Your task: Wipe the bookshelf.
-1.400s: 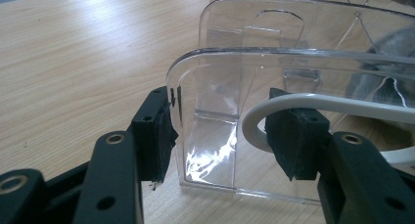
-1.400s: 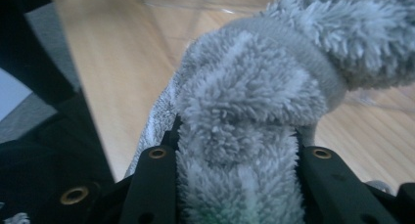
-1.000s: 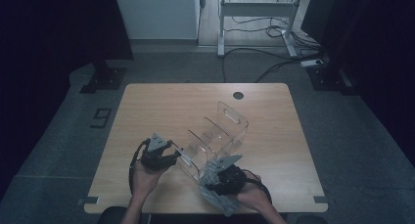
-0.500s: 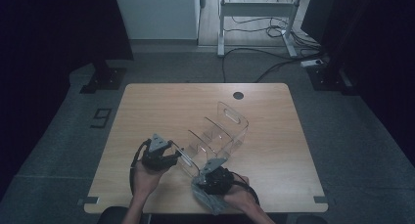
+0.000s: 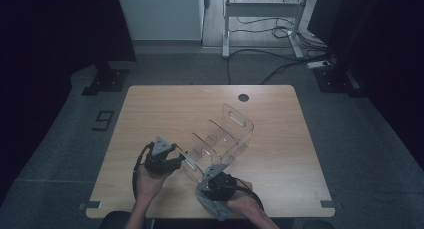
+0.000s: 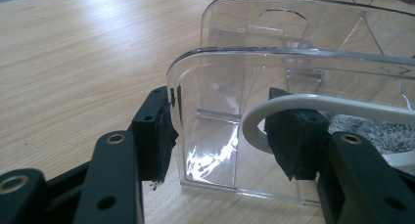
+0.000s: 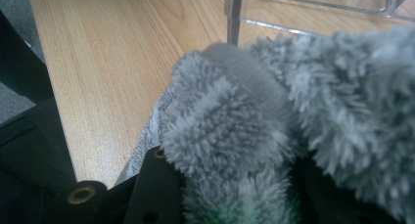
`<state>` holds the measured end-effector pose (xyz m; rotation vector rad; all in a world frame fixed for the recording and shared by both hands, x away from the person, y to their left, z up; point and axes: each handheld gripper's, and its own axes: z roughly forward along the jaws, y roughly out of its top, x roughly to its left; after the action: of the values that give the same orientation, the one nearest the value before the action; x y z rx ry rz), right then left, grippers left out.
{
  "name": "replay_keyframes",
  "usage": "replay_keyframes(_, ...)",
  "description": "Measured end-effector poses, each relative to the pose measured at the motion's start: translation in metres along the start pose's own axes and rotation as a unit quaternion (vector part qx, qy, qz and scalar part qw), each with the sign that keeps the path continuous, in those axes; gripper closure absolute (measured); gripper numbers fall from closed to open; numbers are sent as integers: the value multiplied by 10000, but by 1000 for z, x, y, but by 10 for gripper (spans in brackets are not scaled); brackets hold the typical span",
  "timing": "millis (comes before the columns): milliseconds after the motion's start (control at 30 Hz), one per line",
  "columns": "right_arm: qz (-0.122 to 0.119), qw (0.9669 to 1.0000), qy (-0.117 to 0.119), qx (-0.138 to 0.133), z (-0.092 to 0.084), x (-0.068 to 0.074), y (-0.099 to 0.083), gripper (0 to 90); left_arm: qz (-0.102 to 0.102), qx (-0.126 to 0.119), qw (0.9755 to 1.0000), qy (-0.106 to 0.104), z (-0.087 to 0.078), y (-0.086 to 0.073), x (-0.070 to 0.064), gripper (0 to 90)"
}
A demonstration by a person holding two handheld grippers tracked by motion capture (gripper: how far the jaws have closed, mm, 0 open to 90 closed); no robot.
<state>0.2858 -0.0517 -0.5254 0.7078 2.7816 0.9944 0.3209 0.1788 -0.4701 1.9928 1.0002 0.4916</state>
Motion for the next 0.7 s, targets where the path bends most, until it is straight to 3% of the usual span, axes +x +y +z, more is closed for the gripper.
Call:
replay_keyframes(267,-107,9999,75,-31,-19,-2,-3,654,-7,-65,10000,15,0,-2,3,456)
replay_keyframes(700,59,9996,-25,-288,-66,-16,-11,655,3,-71,10000,28,-4,-4,11,457)
